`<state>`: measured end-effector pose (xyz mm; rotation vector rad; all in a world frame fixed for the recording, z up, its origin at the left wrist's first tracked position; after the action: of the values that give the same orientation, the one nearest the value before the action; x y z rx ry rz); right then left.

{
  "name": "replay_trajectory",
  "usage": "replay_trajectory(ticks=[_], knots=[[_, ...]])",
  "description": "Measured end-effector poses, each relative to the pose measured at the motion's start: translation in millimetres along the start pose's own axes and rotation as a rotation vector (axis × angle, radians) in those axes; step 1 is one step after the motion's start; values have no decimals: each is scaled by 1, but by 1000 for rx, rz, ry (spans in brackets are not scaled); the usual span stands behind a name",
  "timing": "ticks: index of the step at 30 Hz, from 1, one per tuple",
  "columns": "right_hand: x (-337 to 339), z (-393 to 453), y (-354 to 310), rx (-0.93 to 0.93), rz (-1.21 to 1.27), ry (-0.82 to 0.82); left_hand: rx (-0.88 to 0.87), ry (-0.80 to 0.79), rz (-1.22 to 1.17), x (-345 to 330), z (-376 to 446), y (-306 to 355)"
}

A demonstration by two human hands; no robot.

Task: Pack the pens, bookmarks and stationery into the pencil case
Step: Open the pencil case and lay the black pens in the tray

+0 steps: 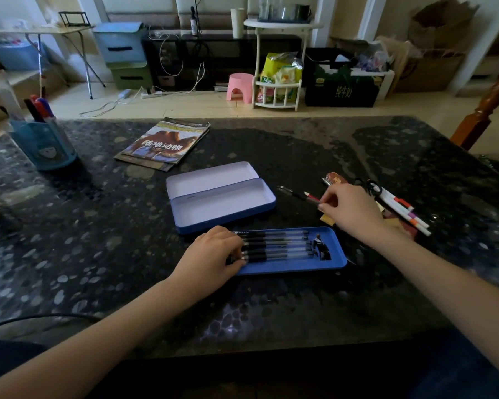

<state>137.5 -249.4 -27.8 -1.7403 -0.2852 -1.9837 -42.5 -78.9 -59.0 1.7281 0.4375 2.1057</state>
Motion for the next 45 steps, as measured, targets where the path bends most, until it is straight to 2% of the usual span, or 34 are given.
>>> replay_trajectory(ticks=[3, 9, 12, 14, 22, 29, 33, 35, 36, 39, 42, 45], knots=[[-4, -7, -18, 101, 105, -79, 1, -33, 11, 3, 1, 0], [-7, -27, -49, 287, 268, -373, 110, -11, 7, 6, 2, -10], [-15, -39, -56, 338, 228, -555, 160, -11, -21, 6, 2, -17], [-19, -44, -59, 370, 185, -594, 177, -1, -30, 8, 3, -20], [-34, -54, -79, 441, 134, -513, 289, -129, -243, 11, 7, -35], [-42, -55, -77, 417, 113, -498, 262, -100, -280, 8, 8, -29], [-40, -51, -75, 373, 198, -548, 239, -155, -268, 3, 6, -26], [-27, -36, -64, 305, 242, -488, 236, -157, -268, 1, 5, -26], [-18, -25, -54, 263, 224, -407, 234, -159, -275, 0, 5, -26], [3, 4, -10, 93, -42, -203, 235, -173, -284, -3, 5, -26], [-6, 13, 29, -28, -377, -273, 228, -167, -287, -3, 4, -25], [-12, 14, 45, -83, -455, -287, 229, -161, -312, -5, 4, -25]])
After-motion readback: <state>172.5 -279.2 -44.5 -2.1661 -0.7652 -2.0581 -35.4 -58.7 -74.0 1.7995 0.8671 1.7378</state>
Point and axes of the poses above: each hand's wrist, its own z-axis towards the middle knuckle, its own x-axis out of the back of the hand, y = z × x, the point moved 8 cm from there along z, towards the middle knuckle, and after that the axes turned 10 degrees about -z, right-handed, at the moved point
